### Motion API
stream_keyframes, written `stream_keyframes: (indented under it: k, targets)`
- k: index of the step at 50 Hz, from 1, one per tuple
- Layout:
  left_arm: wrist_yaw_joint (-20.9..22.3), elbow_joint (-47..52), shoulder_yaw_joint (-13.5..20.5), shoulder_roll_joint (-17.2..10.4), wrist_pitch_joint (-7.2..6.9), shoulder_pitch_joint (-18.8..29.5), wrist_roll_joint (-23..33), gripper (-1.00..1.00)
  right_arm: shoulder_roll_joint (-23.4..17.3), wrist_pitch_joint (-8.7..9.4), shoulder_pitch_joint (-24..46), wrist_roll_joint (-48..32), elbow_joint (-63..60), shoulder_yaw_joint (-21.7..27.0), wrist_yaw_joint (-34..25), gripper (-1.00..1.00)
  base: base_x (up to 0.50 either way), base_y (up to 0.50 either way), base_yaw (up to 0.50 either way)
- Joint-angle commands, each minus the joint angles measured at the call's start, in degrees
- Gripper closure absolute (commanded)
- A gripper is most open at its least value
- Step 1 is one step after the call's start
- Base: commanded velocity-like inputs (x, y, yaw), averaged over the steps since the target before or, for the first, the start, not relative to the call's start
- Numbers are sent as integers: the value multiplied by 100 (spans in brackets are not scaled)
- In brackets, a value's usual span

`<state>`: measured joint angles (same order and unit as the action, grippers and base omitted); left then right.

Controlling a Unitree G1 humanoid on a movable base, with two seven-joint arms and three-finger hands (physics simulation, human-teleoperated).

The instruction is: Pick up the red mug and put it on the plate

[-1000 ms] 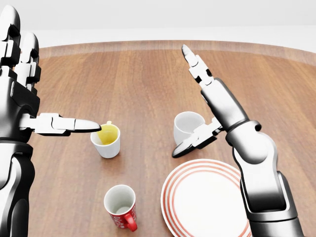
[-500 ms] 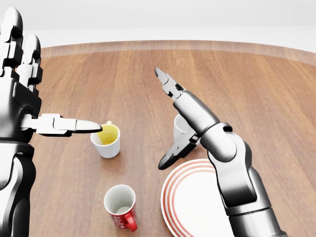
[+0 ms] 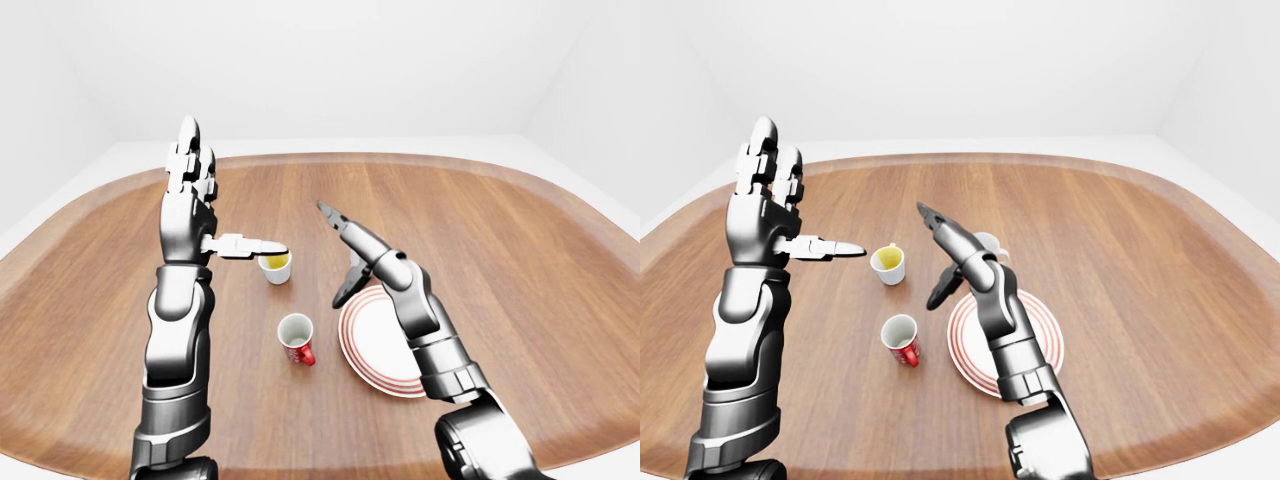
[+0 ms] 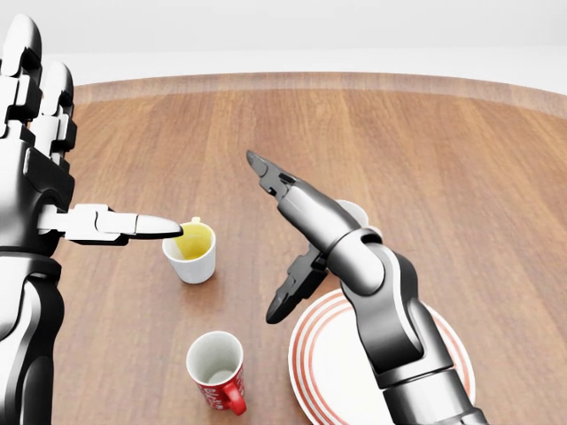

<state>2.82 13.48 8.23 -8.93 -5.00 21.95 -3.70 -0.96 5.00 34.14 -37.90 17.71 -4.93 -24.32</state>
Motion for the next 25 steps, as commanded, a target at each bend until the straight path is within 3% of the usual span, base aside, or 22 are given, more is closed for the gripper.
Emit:
stream_keyframes:
  k: [1,25]
  targets:
    - [3,-21,-5,-3,0,22,2,-100,169,0,63,-264,224,-111,-59,-100,0,0,0]
    - [-1,5,18,-18,0,15,-36,-100,499,0,326,-390,1521,-259,331,-100,0,0,0]
